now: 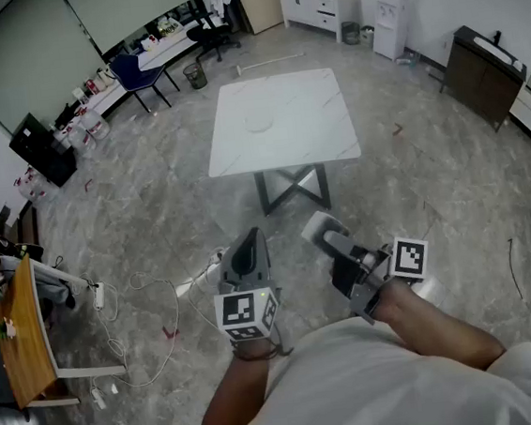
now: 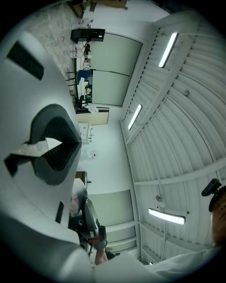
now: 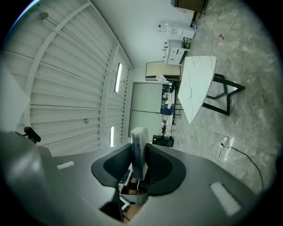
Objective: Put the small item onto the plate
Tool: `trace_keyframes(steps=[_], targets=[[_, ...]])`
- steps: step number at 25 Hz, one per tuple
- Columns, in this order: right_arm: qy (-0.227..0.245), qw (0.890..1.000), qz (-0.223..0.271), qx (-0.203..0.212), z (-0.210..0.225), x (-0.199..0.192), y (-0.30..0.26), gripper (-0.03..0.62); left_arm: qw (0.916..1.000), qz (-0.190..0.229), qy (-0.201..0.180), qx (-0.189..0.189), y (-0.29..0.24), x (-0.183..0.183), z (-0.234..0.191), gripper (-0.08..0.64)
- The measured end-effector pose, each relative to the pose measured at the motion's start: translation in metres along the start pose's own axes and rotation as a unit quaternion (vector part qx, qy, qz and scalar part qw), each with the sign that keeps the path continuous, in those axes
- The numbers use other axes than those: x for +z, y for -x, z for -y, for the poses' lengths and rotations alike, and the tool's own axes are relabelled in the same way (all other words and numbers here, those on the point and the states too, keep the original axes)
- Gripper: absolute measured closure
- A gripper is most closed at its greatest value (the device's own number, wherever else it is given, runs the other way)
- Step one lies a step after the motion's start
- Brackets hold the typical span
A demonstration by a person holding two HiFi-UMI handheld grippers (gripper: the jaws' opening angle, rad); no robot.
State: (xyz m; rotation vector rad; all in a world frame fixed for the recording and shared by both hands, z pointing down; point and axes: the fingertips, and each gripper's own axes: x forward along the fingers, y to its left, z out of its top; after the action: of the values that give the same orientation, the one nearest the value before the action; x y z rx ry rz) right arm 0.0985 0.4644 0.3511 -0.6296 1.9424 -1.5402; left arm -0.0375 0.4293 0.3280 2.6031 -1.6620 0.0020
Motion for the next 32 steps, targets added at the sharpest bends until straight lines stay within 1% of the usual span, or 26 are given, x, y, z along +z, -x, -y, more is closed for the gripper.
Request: trace_keyframes(steps=[14,20,23,25,32], targets=[[0.001,1.000,0.001,0.004,0.003,-0.017,-0.018,0.497,1.0000,-0.008,0.002,-0.003,0.013,-0.012,-0.023,0.554],[0.004,1.000,-0.005,0.004,0.010,-0.008,-0.036,0.497,0.9999,-0.015,0.002,0.001,0.000,-0.019,-0.037,0.554],[0.001,1.000,-0.006,0.004,0.017,0.007,-0.046,0.497,0.9998,-0.019,0.003,0.005,-0.015,-0.023,-0.044,0.554],[-0.001,1.000,-0.006,0.004,0.023,0.024,-0.054,0.497,0.9997,-0.022,0.002,0.008,-0.032,-0.025,-0.047,0.554],[-0.007,1.000,-0.022,0.007,0.051,0.105,-0.103,0.497,0.9994,-0.024,0.003,0.026,-0.121,-0.027,-0.067,0.554]])
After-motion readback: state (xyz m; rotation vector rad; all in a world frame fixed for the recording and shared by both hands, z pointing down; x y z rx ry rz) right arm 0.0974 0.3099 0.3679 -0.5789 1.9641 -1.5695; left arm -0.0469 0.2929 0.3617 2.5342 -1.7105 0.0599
